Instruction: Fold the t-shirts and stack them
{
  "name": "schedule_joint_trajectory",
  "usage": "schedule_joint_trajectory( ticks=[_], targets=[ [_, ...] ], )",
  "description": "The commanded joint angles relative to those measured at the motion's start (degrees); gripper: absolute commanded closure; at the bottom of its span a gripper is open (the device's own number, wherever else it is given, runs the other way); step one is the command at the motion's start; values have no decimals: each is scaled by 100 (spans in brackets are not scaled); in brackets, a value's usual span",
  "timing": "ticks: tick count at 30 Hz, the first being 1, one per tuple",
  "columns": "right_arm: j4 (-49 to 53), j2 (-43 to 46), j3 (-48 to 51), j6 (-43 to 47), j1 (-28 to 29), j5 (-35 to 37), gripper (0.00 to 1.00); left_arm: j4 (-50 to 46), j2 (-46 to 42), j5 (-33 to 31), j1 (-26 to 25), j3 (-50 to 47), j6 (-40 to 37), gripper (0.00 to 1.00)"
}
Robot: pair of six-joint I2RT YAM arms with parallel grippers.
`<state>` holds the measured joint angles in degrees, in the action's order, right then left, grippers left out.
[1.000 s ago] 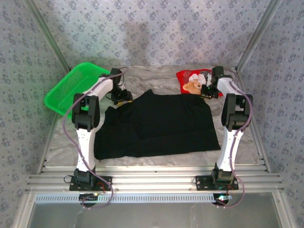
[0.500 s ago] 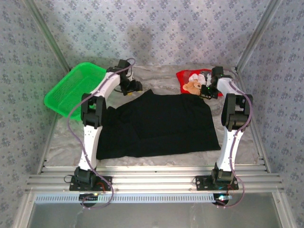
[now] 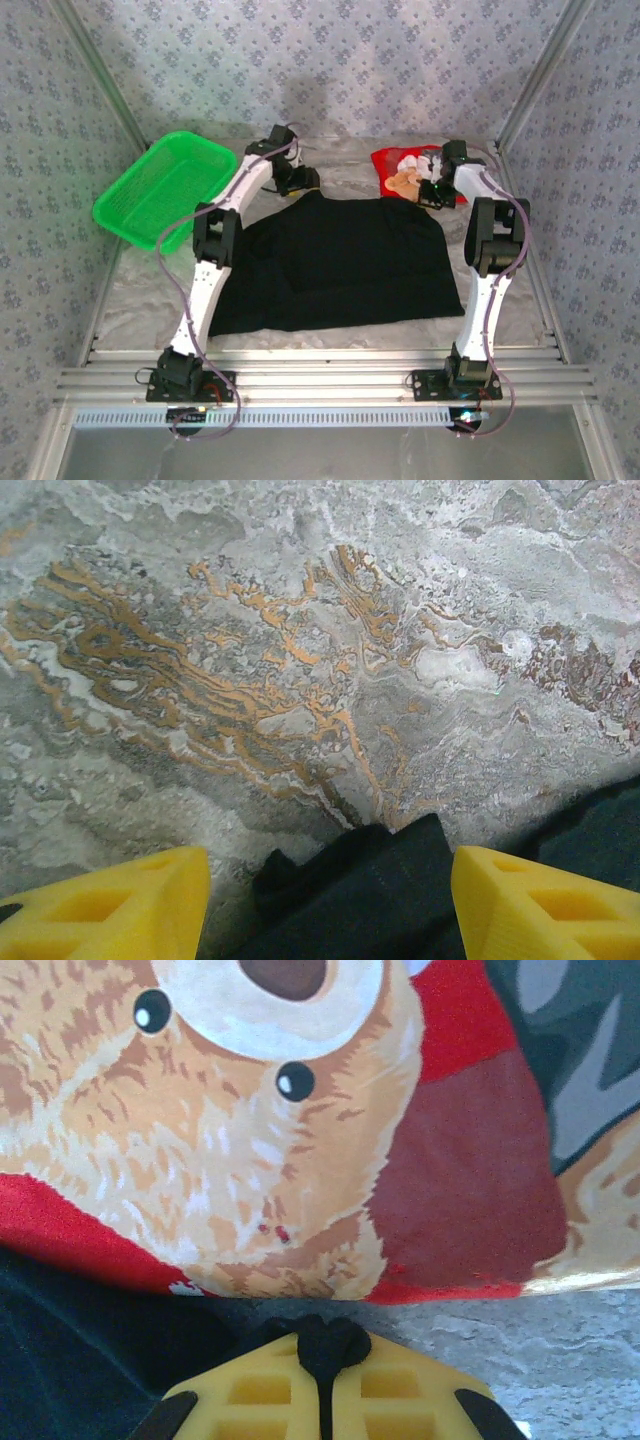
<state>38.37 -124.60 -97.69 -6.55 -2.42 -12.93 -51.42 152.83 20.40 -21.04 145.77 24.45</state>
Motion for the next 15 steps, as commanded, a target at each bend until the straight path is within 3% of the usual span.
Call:
schedule_joint_trajectory(
  ticks=[1, 10, 15],
  targets=[
    [169, 243, 74, 40, 47, -142, 90, -105, 121, -200, -32, 249, -155, 35],
    [196, 235, 83, -5, 49, -172, 91, 118, 247, 24, -100, 288, -291, 39],
    [224, 225, 133, -13, 55, -171, 91, 202, 307, 269, -154, 291, -301, 47]
  ],
)
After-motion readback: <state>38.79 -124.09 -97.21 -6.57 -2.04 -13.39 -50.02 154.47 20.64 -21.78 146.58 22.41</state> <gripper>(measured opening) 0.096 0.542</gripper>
